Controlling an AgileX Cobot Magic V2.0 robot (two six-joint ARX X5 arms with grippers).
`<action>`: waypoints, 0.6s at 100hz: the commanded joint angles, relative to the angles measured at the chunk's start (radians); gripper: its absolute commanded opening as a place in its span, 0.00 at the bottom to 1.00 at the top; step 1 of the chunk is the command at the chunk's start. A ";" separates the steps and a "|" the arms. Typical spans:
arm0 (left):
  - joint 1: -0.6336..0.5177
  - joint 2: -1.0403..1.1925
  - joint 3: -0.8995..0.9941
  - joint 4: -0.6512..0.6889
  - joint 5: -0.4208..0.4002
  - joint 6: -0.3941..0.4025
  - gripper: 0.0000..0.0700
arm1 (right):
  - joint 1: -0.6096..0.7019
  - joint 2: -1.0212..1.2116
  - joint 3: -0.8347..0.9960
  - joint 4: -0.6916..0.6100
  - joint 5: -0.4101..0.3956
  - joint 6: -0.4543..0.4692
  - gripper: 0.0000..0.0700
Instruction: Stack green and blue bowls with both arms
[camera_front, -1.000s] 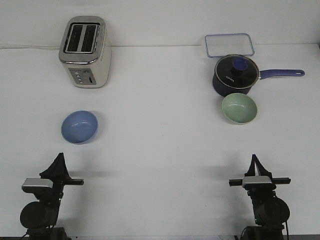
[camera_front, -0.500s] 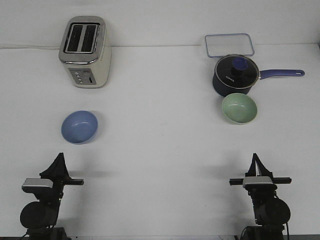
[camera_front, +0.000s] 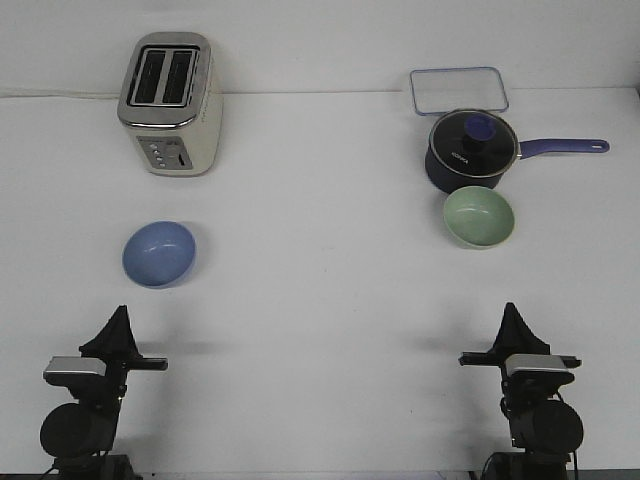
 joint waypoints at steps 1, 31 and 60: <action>0.000 0.000 -0.019 0.010 -0.001 -0.002 0.02 | 0.000 -0.001 0.039 -0.034 0.003 0.205 0.00; 0.000 -0.001 -0.019 0.010 -0.001 -0.002 0.02 | 0.000 0.274 0.440 -0.415 0.034 0.232 0.00; 0.000 -0.001 -0.019 0.010 -0.001 -0.002 0.02 | 0.000 0.777 0.879 -0.661 -0.001 0.173 0.79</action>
